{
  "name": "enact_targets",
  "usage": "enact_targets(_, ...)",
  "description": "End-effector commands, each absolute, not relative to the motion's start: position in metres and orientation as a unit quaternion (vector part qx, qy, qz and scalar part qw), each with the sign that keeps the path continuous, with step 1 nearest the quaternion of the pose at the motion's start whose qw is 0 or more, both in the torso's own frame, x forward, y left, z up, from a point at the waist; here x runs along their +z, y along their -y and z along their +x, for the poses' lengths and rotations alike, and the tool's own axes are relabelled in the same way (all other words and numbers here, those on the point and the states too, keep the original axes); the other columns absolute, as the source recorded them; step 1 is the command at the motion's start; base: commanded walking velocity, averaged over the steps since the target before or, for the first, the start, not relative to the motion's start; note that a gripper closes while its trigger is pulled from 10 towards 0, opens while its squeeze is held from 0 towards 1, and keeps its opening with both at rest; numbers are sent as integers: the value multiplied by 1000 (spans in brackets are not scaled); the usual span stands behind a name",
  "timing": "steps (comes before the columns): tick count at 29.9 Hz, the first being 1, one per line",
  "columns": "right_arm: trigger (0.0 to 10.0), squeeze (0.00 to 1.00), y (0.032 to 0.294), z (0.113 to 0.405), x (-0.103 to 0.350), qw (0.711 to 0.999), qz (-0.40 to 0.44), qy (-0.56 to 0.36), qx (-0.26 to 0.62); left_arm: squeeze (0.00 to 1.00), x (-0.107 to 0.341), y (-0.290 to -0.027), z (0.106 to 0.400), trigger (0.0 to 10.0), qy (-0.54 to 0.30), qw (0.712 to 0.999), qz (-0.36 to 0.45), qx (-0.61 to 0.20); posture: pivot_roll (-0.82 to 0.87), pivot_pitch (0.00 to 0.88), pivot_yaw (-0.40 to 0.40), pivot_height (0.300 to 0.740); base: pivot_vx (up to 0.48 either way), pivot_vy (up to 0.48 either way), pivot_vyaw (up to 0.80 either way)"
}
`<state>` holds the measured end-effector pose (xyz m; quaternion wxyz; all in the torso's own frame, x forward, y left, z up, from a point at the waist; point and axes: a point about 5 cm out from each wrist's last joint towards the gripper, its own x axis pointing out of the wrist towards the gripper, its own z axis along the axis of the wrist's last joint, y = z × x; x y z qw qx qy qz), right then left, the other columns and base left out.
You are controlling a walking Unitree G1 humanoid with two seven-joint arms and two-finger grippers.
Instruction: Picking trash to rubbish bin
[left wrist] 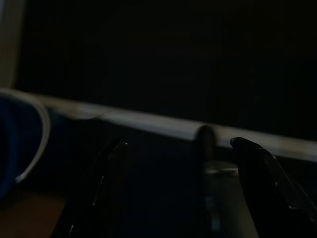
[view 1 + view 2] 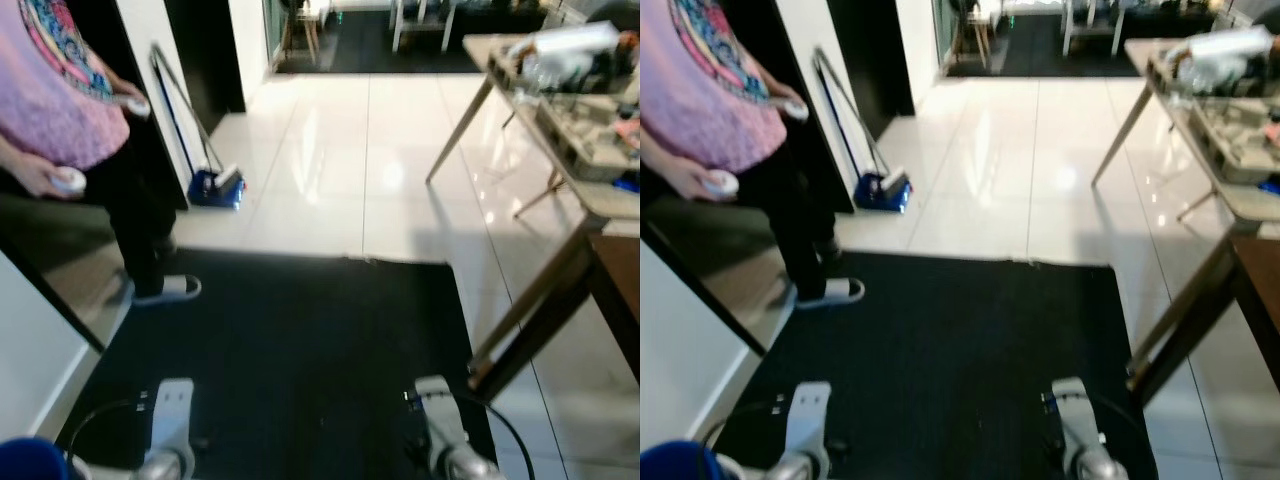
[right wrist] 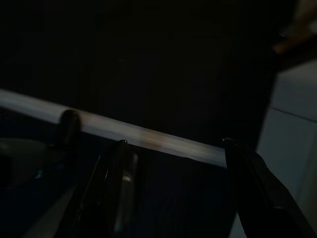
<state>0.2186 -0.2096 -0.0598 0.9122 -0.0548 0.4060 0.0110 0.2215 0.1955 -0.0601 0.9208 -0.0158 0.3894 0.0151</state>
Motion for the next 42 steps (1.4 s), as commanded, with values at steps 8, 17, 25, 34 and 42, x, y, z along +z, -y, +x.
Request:
enact_targets(8,10000,0,208,221,-59,914,-39,-403,-7,0,-58,-190,225,10000,-377,926,-6,-14,-83,77,26,740,0,0,0)
enact_targets(17,10000,0,209,224,-56,919,-59,-391,-17,0,-53,-187,233,10000,-367,930,-7,-13,-93,67,27,740,0,0,0)
enact_targets(25,10000,0,211,227,-53,926,-93,-364,-36,0,-51,-184,235,10000,-360,933,-12,-19,-94,64,28,740,0,0,0)
enact_targets(34,10000,0,205,226,-55,923,-75,-378,-5,0,-51,-181,235,10000,-357,934,-11,-20,-92,66,25,740,255,0,0)
enact_targets(42,10000,0,202,225,-56,923,-79,-378,1,0,-51,-180,235,10000,-356,934,-10,-23,-88,74,26,740,272,0,0)
